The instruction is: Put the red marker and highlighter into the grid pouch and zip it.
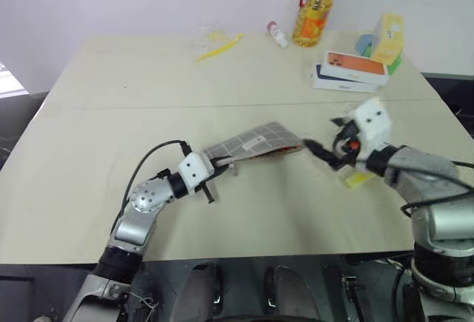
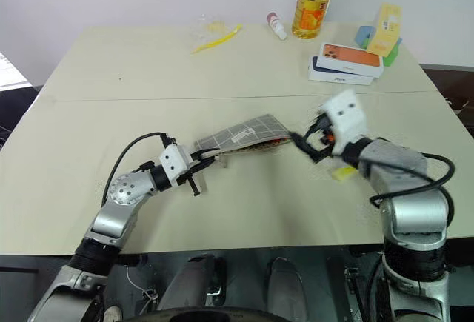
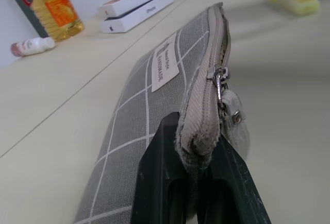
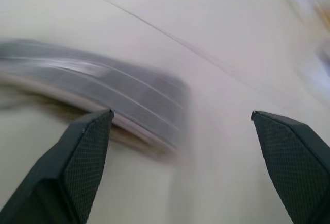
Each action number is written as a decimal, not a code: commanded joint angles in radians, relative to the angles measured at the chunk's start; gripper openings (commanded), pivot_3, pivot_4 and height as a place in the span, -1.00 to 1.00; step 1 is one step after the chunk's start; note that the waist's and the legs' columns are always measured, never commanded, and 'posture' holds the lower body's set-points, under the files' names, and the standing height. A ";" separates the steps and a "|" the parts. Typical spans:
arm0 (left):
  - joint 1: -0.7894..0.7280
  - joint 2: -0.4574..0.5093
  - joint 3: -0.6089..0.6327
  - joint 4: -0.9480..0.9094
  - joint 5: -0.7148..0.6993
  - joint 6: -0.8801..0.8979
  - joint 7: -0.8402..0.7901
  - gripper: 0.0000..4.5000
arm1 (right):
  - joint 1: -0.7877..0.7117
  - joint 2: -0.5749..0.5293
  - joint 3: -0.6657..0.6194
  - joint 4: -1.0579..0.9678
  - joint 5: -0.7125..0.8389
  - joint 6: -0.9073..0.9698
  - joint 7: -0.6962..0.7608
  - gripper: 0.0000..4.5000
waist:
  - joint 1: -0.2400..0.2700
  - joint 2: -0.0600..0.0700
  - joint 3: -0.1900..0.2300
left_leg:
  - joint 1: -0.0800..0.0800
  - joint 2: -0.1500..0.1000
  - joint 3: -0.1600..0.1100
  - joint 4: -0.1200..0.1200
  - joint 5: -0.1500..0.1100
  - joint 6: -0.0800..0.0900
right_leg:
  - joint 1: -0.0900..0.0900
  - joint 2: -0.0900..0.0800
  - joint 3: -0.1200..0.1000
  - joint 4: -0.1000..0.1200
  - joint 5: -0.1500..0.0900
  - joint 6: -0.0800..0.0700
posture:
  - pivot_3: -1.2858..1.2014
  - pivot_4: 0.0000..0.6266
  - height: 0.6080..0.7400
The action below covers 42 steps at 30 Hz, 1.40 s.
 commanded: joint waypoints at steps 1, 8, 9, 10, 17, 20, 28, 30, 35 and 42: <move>-0.037 -0.023 -0.019 0.012 0.005 -0.021 0.006 -1.00 | -0.062 0.087 -0.125 -0.021 -0.111 0.196 -0.234 0.97 | -0.002 0.000 0.000 | 0.000 0.000 0.000 -0.001 0.000 0.000 | -0.001 0.000 0.000 0.000 0.000 0.000 | 0.03 -0.52 1.00; -0.095 -0.057 -0.041 0.076 0.000 -0.036 -0.017 -1.00 | -0.191 0.361 -0.252 -0.074 -0.302 0.416 -0.535 0.97 | -0.004 0.002 -0.001 | -0.001 0.000 0.001 -0.002 0.001 -0.002 | -0.003 0.003 0.000 0.001 0.000 0.000 | 0.03 -0.52 1.00; -0.102 -0.059 -0.041 0.084 0.000 -0.039 -0.020 -1.00 | -0.196 0.395 -0.258 -0.075 -0.323 0.416 -0.564 0.97 | -0.004 0.002 -0.001 | -0.001 0.000 0.001 -0.002 0.001 -0.001 | -0.003 0.003 0.000 0.001 0.000 0.000 | 0.03 -0.52 1.00; -0.107 -0.062 -0.042 0.090 0.000 -0.042 -0.021 -1.00 | -0.200 0.425 -0.266 -0.073 -0.338 0.416 -0.584 0.97 | -0.004 0.002 -0.001 | -0.001 0.000 0.001 -0.002 0.001 -0.001 | -0.003 0.004 0.000 0.002 0.000 0.000 | 0.03 -0.52 1.00; -0.132 -0.082 -0.042 0.116 0.000 -0.054 -0.020 -1.00 | -0.210 0.619 -0.316 -0.041 -0.387 0.416 -0.642 0.97 | -0.005 0.002 -0.001 | -0.001 -0.001 0.001 -0.002 0.001 -0.001 | -0.003 0.004 0.000 0.003 0.000 0.000 | 0.03 -0.52 1.00; -0.128 -0.081 -0.033 0.108 0.000 -0.051 -0.011 -1.00 | -0.200 0.637 -0.326 -0.024 -0.393 0.416 -0.647 0.74 | -0.005 0.002 -0.001 | -0.001 -0.001 0.001 -0.002 0.001 -0.001 | -0.003 0.004 0.000 0.003 0.000 0.000 | 0.03 -0.52 1.00; -0.109 -0.067 -0.012 0.093 0.004 -0.043 0.025 -1.00 | -0.267 0.616 -0.374 0.015 -0.354 0.416 -0.609 -0.63 | -0.014 0.002 -0.001 | 0.000 0.000 0.001 -0.002 0.001 -0.001 | -0.003 0.005 0.000 0.003 0.000 0.000 | 0.03 -0.52 1.00; -0.111 -0.061 0.002 0.098 0.002 -0.038 0.042 -1.00 | -0.275 0.582 -0.362 -0.002 -0.292 0.408 -0.542 -0.63 | -0.014 0.002 -0.001 | 0.000 0.000 0.001 -0.002 0.001 -0.001 | -0.003 0.005 0.000 0.003 0.000 0.000 | 0.03 -0.52 1.00; -0.132 -0.032 0.065 0.131 -0.012 -0.026 0.085 -1.00 | -0.041 0.037 0.218 -0.060 -0.263 -0.008 -0.267 -0.63 | -0.015 0.005 0.001 | -0.001 -0.002 0.001 -0.002 0.000 0.001 | -0.003 0.005 0.002 0.002 -0.001 0.001 | 0.03 -0.52 1.00; -0.147 -0.011 0.080 0.147 -0.015 -0.038 0.077 -1.00 | 0.088 -0.251 0.448 -0.045 -0.309 -0.448 -0.104 -0.63 | -0.029 0.002 0.002 | 0.001 0.000 0.001 -0.003 0.000 0.000 | -0.002 0.006 0.002 0.002 -0.003 0.005 | 0.03 -0.52 1.00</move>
